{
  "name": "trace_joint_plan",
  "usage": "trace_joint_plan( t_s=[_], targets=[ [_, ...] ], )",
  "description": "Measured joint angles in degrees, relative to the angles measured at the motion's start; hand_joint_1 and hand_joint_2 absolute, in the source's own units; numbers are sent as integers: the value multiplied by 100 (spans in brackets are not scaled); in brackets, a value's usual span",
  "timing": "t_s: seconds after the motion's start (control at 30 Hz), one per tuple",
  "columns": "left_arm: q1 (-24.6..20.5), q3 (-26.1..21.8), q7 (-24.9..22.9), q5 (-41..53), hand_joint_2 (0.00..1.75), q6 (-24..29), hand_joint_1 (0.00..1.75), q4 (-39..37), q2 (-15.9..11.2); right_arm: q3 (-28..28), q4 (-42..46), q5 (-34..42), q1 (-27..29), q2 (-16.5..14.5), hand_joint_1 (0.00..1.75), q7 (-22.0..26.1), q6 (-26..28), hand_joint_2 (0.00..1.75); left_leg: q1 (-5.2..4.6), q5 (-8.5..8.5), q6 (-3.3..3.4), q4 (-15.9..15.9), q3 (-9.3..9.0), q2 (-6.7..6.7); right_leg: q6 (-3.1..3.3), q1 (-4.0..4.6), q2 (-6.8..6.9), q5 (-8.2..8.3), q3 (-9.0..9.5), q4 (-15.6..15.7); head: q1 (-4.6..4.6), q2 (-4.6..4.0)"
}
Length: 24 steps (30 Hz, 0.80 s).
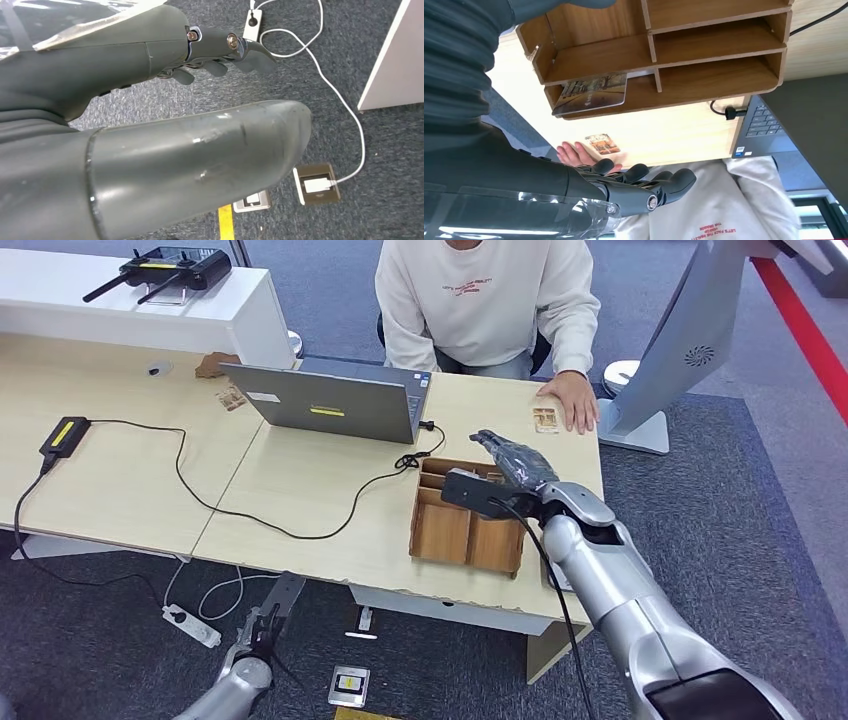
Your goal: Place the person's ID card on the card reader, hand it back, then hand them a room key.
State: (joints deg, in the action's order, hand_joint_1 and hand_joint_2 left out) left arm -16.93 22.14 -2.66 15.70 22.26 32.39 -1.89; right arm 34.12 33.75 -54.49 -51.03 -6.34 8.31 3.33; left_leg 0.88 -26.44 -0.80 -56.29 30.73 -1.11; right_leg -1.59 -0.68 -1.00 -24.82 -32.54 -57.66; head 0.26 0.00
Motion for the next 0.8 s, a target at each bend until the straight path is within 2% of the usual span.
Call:
trace_joint_plan(
  t_s=[0.4, 0.57, 0.7, 0.8],
  targets=[
    [47, 0, -21, -131, 0, 95, 0, 2, -8, 111, -136, -10, -76, -37, 0, -13, 37, 175, 0, 0, 0, 0, 0, 0, 0, -1, 0, 0, 0, 0, -1, 0],
    [54, 25, 42, -275, 0, -244, 0, 21, -223, 167, -270, -87, -173, -78, 0, 15, 126, 175, 9, 0, -1, 0, -2, 5, 1, 0, -4, 0, -1, 0, -1, 0],
    [73, 45, -61, -195, 0, 125, 0, 52, -226, 178, -359, -92, -189, -38, 0, -7, 219, 175, 6, 1, -1, 0, -3, 4, 1, 5, 2, 0, -1, 1, -2, 0],
    [83, 99, -103, -99, 0, 169, 0, 55, -154, 180, -410, -90, -184, 28, 0, -47, 282, 175, 3, 0, 0, 0, -3, 6, 0, 7, -1, 0, 0, 2, 1, 0]
  ],
)
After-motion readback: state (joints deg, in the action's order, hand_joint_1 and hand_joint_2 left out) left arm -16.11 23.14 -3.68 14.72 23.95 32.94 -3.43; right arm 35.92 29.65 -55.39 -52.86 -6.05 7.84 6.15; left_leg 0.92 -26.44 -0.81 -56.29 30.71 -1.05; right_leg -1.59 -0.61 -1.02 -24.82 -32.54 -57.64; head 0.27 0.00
